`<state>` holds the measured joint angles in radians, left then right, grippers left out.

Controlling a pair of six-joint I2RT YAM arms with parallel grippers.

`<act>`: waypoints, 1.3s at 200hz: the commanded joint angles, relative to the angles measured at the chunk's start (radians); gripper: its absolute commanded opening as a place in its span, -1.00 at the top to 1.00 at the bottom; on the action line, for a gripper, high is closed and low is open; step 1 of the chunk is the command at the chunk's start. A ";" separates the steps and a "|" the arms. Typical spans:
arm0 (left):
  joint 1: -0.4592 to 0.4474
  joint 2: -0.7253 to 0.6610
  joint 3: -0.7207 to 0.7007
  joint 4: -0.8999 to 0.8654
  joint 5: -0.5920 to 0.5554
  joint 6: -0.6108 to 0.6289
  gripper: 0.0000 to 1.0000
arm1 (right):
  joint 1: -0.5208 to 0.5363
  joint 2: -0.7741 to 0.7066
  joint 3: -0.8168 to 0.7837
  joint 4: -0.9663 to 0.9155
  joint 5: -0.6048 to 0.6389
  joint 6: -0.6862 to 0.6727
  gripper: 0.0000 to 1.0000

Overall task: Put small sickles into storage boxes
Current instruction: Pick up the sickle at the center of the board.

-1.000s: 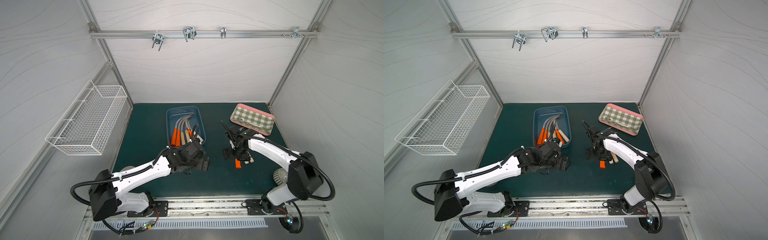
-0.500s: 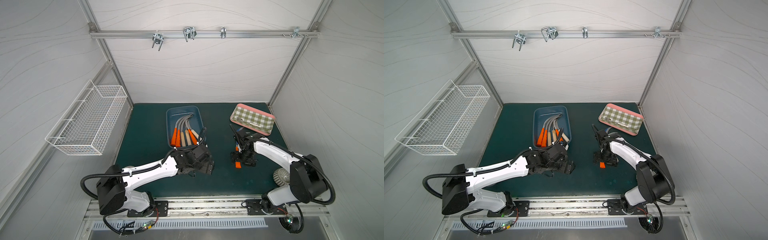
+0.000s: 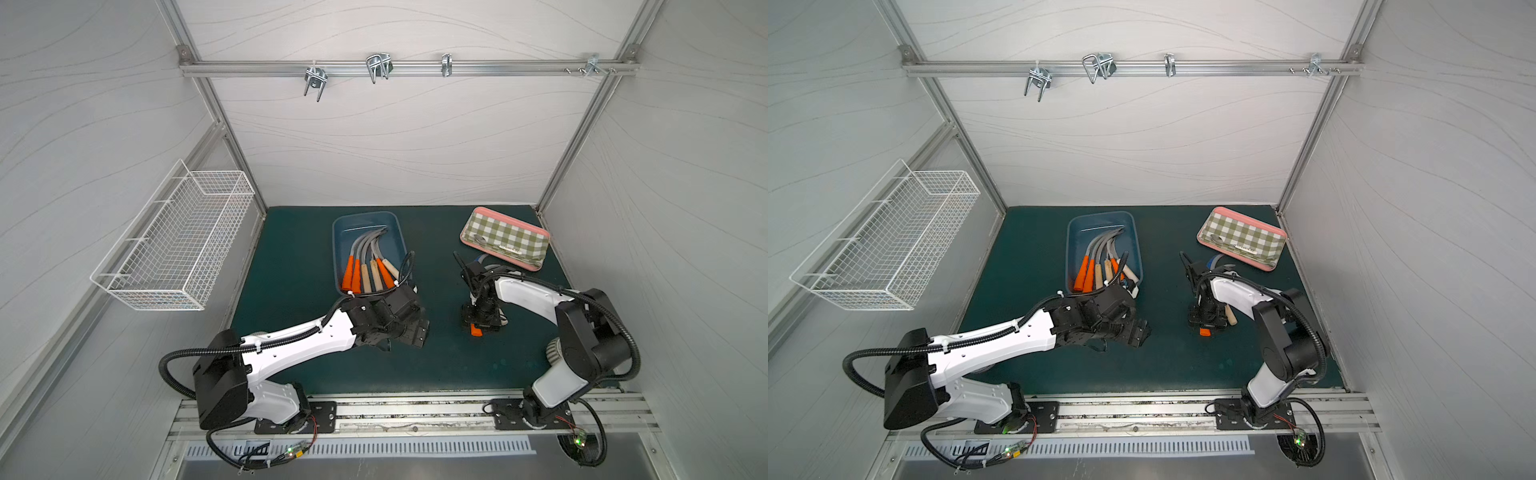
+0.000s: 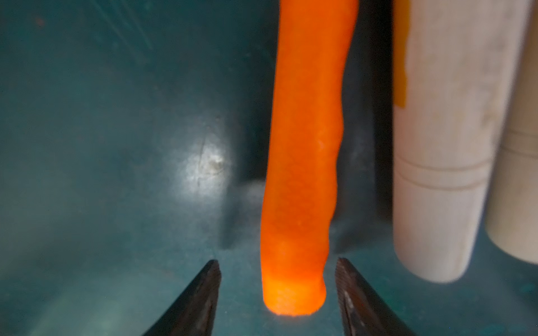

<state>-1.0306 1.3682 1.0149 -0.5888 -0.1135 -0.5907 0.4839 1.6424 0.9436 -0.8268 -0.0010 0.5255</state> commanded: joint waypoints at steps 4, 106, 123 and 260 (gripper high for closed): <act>-0.005 -0.012 0.035 -0.023 -0.032 0.018 -0.98 | -0.005 0.035 0.025 0.009 0.019 -0.007 -0.19; -0.004 -0.030 0.035 -0.058 -0.050 0.027 -0.98 | 0.060 0.152 0.100 0.011 0.100 -0.081 0.28; -0.003 -0.035 0.033 -0.063 -0.054 0.029 -0.98 | 0.109 0.163 0.119 0.017 0.111 -0.090 0.29; 0.058 -0.114 -0.022 -0.078 -0.055 0.022 -0.98 | 0.205 0.205 0.192 0.036 0.036 -0.110 0.41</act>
<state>-0.9947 1.2850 1.0012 -0.6571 -0.1497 -0.5751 0.6693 1.8172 1.1374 -0.8814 0.0998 0.4366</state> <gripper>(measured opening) 0.989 0.329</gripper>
